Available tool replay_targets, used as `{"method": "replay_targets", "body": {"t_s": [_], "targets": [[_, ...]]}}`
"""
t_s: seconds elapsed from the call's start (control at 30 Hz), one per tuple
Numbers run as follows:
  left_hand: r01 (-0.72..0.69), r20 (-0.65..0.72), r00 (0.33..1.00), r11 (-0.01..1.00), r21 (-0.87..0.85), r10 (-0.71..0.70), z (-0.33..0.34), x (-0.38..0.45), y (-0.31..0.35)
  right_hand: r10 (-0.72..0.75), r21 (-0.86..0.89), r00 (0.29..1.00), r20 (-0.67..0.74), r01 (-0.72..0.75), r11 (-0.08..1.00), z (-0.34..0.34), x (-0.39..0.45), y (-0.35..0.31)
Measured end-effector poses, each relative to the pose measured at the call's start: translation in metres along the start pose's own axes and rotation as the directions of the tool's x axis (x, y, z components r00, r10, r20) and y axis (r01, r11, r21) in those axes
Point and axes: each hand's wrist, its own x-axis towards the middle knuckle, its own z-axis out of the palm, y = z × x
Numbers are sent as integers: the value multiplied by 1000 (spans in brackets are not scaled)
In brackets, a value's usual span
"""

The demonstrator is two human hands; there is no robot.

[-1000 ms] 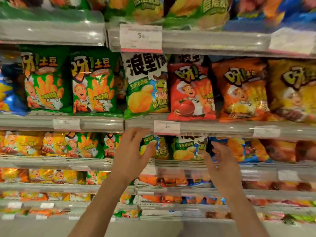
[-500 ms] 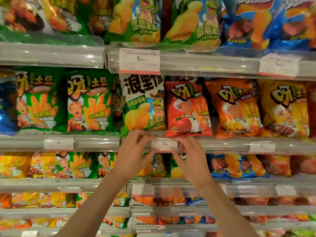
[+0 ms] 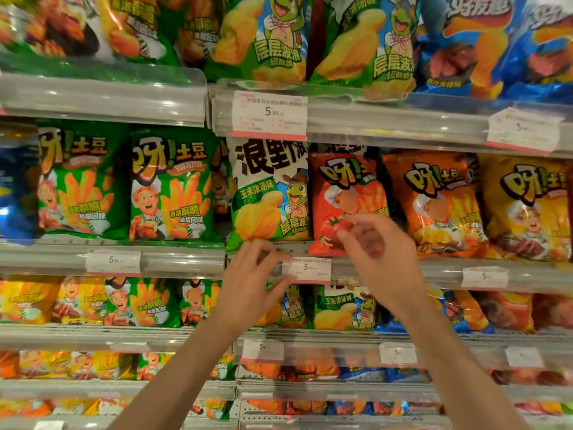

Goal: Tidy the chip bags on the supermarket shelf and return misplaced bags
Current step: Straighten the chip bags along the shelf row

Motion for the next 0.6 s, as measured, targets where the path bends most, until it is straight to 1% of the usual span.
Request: {"method": "replay_targets", "body": {"t_s": [0.07,0.17,0.33,0.4,0.47,0.6], "targets": [[8,5,1000,1000,-1,-8,1,0,0,-42,-85,999,28,44,995,-3,26,-13],[28,16,999,1000,-3,-28,1,1,0,-105,-211,987,119,129,969,13,59,-27],[35,26,999,999,-5,-34,0,1,1,-209,-409,936,283,315,856,60,87,-34],[40,30,999,999,-7,-39,0,1,2,-228,-439,912,341,369,819,70,93,-29],[40,33,999,999,-12,-40,0,2,2,-238,-424,899,367,389,818,74,97,-25],[56,34,998,998,-3,-56,-1,2,3,-257,-452,907,332,393,801,78,98,-20]]}}
